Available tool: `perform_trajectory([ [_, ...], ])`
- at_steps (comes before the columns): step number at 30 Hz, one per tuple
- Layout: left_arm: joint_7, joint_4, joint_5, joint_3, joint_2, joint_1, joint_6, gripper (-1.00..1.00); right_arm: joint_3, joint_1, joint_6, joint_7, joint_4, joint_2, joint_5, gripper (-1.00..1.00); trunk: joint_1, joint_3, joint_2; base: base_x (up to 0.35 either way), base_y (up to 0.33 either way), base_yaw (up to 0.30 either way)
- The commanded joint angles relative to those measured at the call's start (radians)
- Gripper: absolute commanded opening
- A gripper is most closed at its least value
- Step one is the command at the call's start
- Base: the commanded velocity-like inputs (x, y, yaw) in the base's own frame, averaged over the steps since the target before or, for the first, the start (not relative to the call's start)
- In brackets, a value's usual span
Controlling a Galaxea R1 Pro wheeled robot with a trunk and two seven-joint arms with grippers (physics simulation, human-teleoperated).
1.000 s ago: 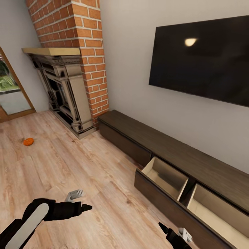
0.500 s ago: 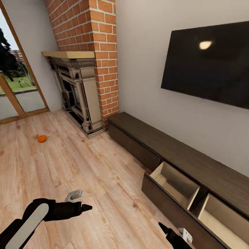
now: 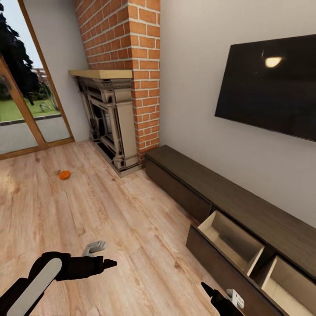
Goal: Place each of the two pumpkins and all three candles from the living room inside a cabinet in the living room (use any cabinet), then make sure every cabinet is closed, and position the cauldron so it is next to a table in the living room.
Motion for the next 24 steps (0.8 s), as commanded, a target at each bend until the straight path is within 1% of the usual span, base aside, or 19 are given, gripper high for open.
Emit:
perform_trajectory([
  [1, 0.010, -0.001, 0.010, -0.002, 0.001, -0.001, 0.001, 1.00, 0.009, 0.000, -0.005, 0.002, 0.000, 0.000, -0.005, 1.00, 0.000, 0.001, 0.000, 0.000, 0.000, 0.132],
  [24, 0.010, -0.001, 0.010, -0.004, 0.001, -0.001, 0.001, 1.00, 0.010, 0.000, -0.005, 0.001, 0.000, 0.000, -0.005, 1.00, 0.000, 0.036, 0.000, 0.000, 0.000, 0.121],
])
